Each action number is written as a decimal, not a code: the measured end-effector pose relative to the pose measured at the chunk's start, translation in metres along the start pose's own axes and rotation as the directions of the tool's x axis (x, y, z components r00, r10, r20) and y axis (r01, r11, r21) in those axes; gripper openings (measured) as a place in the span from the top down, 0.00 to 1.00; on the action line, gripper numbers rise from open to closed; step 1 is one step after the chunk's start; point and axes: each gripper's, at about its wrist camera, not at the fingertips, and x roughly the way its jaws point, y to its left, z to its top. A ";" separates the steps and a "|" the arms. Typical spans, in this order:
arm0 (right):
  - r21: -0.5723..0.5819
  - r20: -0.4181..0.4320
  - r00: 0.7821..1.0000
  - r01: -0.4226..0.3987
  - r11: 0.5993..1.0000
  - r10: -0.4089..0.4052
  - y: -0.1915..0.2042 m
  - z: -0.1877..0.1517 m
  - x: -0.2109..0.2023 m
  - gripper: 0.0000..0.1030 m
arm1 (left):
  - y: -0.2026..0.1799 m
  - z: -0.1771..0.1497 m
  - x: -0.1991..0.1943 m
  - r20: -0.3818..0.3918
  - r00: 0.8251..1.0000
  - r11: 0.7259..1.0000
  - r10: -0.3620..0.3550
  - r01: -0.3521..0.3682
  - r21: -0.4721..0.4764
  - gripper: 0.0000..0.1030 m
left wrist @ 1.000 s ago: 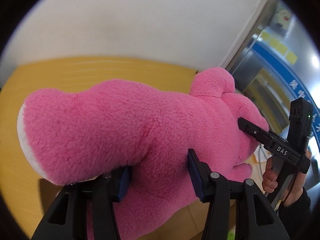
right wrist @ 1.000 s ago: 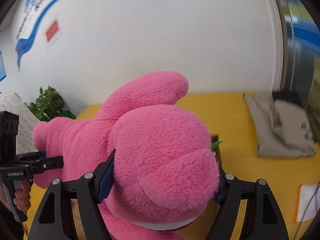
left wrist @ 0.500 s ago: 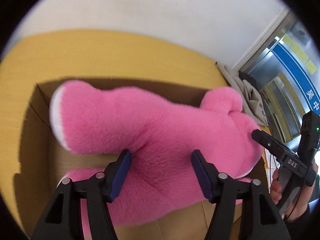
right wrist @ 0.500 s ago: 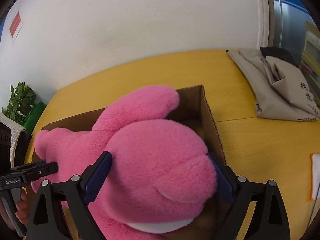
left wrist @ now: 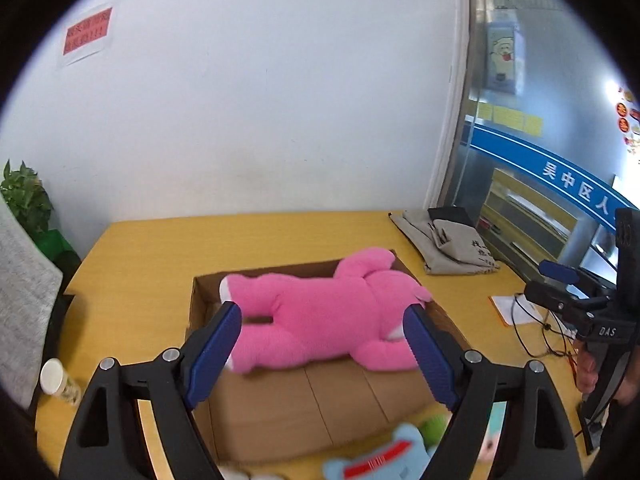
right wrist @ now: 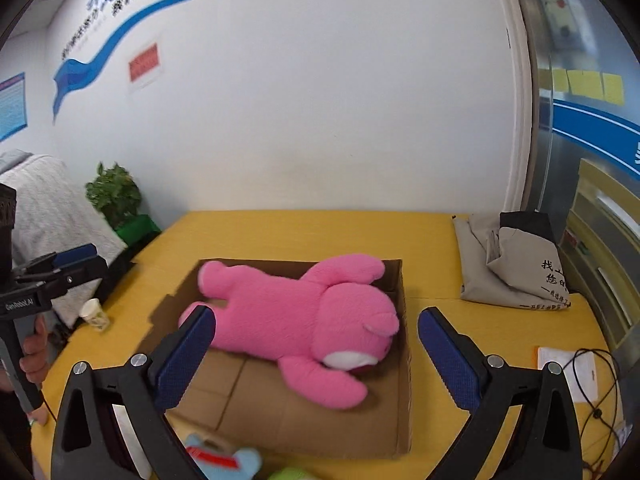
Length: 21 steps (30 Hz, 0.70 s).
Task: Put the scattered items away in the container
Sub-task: 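Lower the pink bear into the cardboard box and open both grippers, then reach both grippers to the blue bear with red headband and grasp it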
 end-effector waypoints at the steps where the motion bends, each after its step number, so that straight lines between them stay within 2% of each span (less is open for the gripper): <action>1: -0.008 0.003 1.000 -0.005 1.000 0.005 0.003 -0.008 -0.012 0.00 | -0.007 -0.009 -0.012 0.010 1.000 1.000 0.009 -0.009 0.005 0.19; 6: -0.056 -0.015 0.997 0.076 0.996 -0.077 0.025 -0.053 -0.039 0.00 | -0.041 -0.058 -0.045 0.056 0.996 0.996 0.068 -0.070 0.052 0.19; 9: -0.059 -0.028 0.996 0.086 0.995 -0.087 0.031 -0.078 -0.041 0.00 | -0.055 -0.080 -0.046 0.041 0.997 0.996 0.068 -0.070 0.057 0.19; 13: -0.078 -0.033 0.992 0.115 0.990 -0.118 0.041 -0.104 -0.047 0.00 | -0.068 -0.097 -0.045 0.022 0.998 0.997 0.057 -0.058 0.042 0.19; 21: -0.125 -0.012 0.988 0.153 0.980 -0.156 0.052 -0.123 -0.070 0.00 | -0.085 -0.114 -0.042 0.009 0.999 0.997 0.054 -0.054 0.048 0.19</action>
